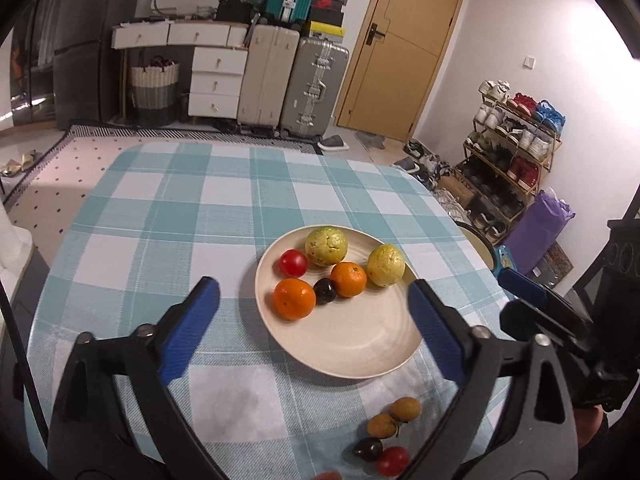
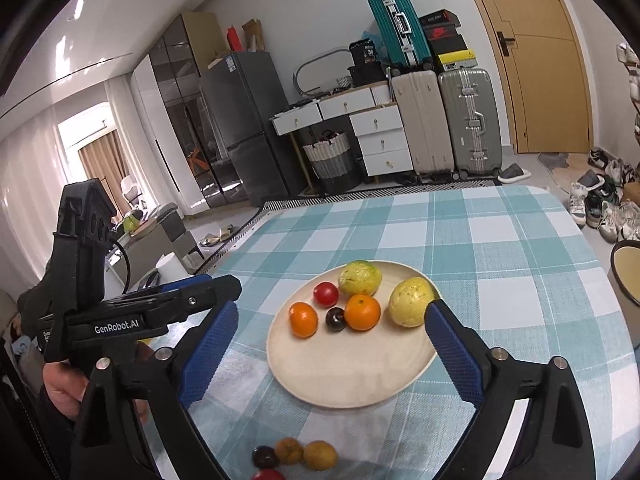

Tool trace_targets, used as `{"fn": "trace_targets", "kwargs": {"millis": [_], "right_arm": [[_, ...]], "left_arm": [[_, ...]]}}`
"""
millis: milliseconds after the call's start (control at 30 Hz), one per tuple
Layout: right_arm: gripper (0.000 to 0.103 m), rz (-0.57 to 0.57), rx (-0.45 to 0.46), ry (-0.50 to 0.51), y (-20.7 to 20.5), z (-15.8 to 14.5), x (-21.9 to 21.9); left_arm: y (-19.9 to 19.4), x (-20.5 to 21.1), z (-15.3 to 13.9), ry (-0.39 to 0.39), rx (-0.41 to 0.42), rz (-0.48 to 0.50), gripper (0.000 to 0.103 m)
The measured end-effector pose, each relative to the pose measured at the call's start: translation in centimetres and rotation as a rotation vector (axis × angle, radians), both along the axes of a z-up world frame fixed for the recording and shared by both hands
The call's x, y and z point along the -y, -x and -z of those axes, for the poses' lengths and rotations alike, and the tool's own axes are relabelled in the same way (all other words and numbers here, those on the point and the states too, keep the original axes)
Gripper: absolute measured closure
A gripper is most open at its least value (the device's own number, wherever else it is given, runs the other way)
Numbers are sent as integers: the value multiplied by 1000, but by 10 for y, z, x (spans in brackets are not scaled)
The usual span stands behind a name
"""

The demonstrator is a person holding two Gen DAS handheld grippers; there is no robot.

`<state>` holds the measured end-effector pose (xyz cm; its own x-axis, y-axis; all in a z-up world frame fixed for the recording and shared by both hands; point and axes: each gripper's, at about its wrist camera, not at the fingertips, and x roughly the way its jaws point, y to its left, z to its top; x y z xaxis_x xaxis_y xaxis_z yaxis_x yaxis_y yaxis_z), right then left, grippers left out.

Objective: Organize fruits
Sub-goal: 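Move both tools toward the remaining fruit cluster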

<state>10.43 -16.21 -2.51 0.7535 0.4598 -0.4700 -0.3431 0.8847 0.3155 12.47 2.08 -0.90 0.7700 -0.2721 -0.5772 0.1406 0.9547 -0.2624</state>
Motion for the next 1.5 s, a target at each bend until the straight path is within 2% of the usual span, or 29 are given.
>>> {"fn": "trace_targets", "kwargs": {"millis": [133,533,867,1067,1233,1500], "right_arm": [[3,3,17,2,14,-2,-2],[0,19,30,23,46,1,-1],[0,39,-23,24,60,14,0],[0,23,-92,41,66,26,-1],[0,53,-145,97,72,39,-4],[0,97,-180,112,80,50,7]], "left_arm": [[19,0,-4,-16,48,-16,1],[54,3,10,-21,8,-4,1],[77,11,28,-47,-53,-9,1],[89,18,41,-25,-81,24,1],[95,26,56,-22,-122,53,1],[90,31,82,1,-222,61,2]]}}
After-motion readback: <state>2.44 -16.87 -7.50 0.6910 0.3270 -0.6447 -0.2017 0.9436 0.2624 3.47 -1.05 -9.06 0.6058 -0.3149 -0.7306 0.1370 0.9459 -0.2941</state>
